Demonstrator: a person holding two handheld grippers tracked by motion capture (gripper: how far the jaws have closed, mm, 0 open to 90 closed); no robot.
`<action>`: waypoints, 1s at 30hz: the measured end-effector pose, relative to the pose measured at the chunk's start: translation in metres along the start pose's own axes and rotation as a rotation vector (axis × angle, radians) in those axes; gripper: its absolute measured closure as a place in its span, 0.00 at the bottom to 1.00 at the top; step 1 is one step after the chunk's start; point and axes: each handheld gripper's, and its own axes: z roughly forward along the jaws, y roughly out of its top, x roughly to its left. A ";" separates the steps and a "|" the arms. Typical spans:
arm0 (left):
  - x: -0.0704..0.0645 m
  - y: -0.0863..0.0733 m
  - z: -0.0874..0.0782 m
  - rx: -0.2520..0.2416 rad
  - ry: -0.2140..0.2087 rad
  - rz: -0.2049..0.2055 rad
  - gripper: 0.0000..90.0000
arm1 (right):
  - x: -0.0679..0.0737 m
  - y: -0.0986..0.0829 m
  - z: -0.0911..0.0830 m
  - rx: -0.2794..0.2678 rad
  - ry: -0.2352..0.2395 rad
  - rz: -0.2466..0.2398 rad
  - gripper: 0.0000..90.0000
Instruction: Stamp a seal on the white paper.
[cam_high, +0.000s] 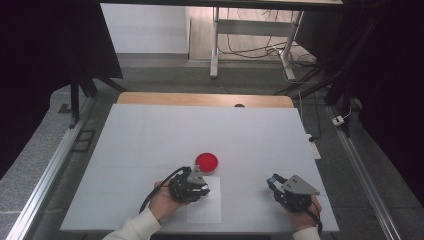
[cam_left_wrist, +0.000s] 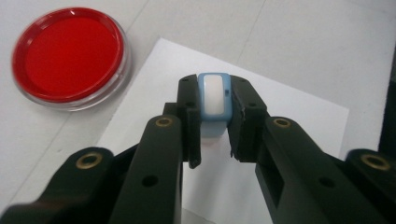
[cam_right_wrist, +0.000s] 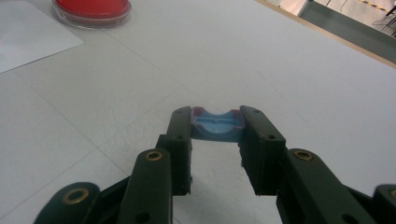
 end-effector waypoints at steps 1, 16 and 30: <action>0.000 0.000 -0.001 -0.004 0.006 0.000 0.84 | 0.000 0.000 0.000 -0.003 0.003 0.002 0.72; 0.005 0.003 -0.029 -0.178 -0.070 -0.075 0.84 | 0.000 -0.001 0.000 0.002 0.002 0.005 0.72; 0.014 0.000 -0.049 -0.265 -0.071 -0.137 0.84 | 0.000 -0.001 0.001 0.000 0.003 0.006 0.72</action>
